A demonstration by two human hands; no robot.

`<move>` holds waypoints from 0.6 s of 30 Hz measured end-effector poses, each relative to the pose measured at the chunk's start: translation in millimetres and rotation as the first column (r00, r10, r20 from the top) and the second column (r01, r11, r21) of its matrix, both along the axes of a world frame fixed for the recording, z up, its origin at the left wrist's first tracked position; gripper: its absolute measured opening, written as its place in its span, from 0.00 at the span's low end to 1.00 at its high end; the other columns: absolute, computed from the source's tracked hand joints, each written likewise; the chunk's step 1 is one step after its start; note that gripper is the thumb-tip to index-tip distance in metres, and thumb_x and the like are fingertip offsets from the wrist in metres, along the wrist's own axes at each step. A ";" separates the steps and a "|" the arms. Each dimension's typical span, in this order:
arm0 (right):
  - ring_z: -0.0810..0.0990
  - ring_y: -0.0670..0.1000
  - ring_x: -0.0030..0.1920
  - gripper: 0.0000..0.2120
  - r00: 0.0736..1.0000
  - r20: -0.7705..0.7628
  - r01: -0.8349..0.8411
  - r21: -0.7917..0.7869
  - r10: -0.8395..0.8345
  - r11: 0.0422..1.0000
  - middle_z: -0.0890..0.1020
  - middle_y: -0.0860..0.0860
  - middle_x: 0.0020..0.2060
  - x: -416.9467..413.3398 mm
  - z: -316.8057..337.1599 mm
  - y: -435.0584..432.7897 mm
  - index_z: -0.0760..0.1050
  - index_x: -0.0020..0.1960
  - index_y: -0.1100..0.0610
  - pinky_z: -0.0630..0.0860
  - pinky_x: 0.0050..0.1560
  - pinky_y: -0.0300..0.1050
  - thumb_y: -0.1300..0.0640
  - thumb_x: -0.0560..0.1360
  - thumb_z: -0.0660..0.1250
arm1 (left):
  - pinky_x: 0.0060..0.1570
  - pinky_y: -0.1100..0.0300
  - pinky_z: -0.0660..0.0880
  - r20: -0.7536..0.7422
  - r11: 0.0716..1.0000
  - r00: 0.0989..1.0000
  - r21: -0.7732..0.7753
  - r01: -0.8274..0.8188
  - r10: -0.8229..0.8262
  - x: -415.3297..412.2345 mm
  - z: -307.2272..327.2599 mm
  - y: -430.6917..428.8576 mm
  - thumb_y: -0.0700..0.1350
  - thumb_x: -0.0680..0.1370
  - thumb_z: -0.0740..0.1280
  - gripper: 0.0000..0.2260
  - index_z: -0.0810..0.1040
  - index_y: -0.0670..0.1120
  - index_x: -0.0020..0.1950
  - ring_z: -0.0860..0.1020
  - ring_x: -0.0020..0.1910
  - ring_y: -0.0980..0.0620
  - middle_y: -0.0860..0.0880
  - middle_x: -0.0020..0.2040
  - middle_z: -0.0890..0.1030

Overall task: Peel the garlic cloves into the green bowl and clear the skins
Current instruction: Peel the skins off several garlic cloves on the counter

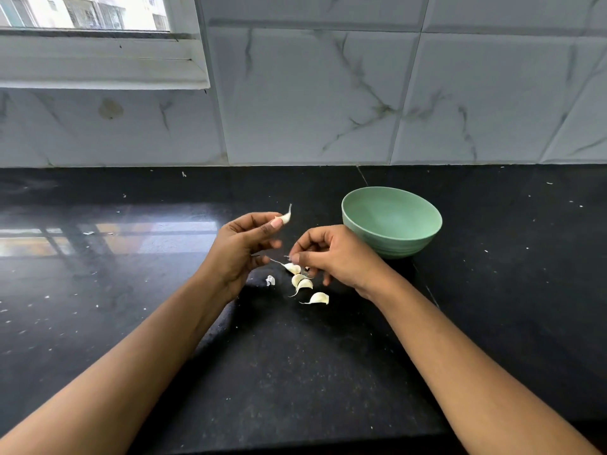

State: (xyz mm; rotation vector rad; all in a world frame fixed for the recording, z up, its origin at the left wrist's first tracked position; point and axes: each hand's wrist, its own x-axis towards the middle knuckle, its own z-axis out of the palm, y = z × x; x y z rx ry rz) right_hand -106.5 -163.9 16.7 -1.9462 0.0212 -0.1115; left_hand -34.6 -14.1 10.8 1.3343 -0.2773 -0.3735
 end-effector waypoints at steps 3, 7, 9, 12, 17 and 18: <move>0.75 0.45 0.28 0.03 0.999 0.052 0.006 -0.194 0.004 0.981 0.80 0.51 0.31 0.2 1.2 -4.1 0.82 0.42 0.57 0.71 0.24 0.35 0.63 0.72 0.72 | 0.27 0.68 0.73 -0.046 0.997 0.996 -0.021 -0.071 0.070 10.7 5.5 9.5 0.41 0.75 0.68 0.03 0.80 0.49 0.45 0.81 0.32 0.59 0.53 0.40 0.85; 0.77 0.48 0.35 0.08 0.982 -0.011 -0.176 -0.440 0.191 0.881 0.80 0.51 0.39 -3.0 -1.9 5.0 0.83 0.50 0.55 0.73 0.33 0.31 0.63 0.74 0.69 | 0.26 0.69 0.71 0.048 0.977 0.998 0.208 -0.037 0.028 16.9 9.2 19.3 0.41 0.75 0.69 0.03 0.80 0.48 0.45 0.80 0.31 0.57 0.51 0.41 0.85; 0.76 0.44 0.40 0.09 0.976 -0.002 -0.185 -0.530 0.217 0.827 0.78 0.48 0.43 -4.6 -1.1 5.4 0.83 0.53 0.54 0.68 0.39 0.27 0.61 0.75 0.68 | 0.25 0.69 0.69 0.090 0.955 0.996 0.296 -0.036 0.010 15.9 8.5 18.6 0.40 0.75 0.69 0.04 0.80 0.48 0.44 0.79 0.29 0.57 0.52 0.39 0.84; 0.74 0.42 0.37 0.08 0.984 0.081 -0.094 -0.516 0.158 0.852 0.78 0.47 0.41 -4.3 2.7 2.3 0.84 0.50 0.53 0.65 0.37 0.28 0.60 0.73 0.71 | 0.24 0.68 0.67 0.117 0.938 0.993 0.341 -0.056 0.017 15.2 7.6 16.5 0.39 0.75 0.68 0.05 0.82 0.47 0.44 0.77 0.27 0.56 0.53 0.37 0.83; 0.74 0.43 0.33 0.05 0.972 0.131 -0.115 -0.468 0.197 0.877 0.80 0.46 0.34 -3.7 -0.9 6.9 0.84 0.41 0.53 0.68 0.36 0.33 0.60 0.66 0.76 | 0.25 0.68 0.67 0.187 0.909 0.982 0.411 -0.066 -0.013 14.4 5.9 12.8 0.40 0.75 0.68 0.04 0.82 0.47 0.45 0.78 0.28 0.57 0.55 0.36 0.83; 0.74 0.43 0.33 0.06 0.968 0.141 -0.117 -0.473 0.206 0.873 0.79 0.46 0.34 -3.3 -2.5 8.3 0.84 0.41 0.53 0.70 0.37 0.36 0.61 0.66 0.76 | 0.25 0.68 0.67 0.196 0.906 0.980 0.418 -0.067 -0.018 13.8 5.5 12.4 0.40 0.75 0.68 0.04 0.82 0.48 0.44 0.78 0.28 0.58 0.56 0.35 0.83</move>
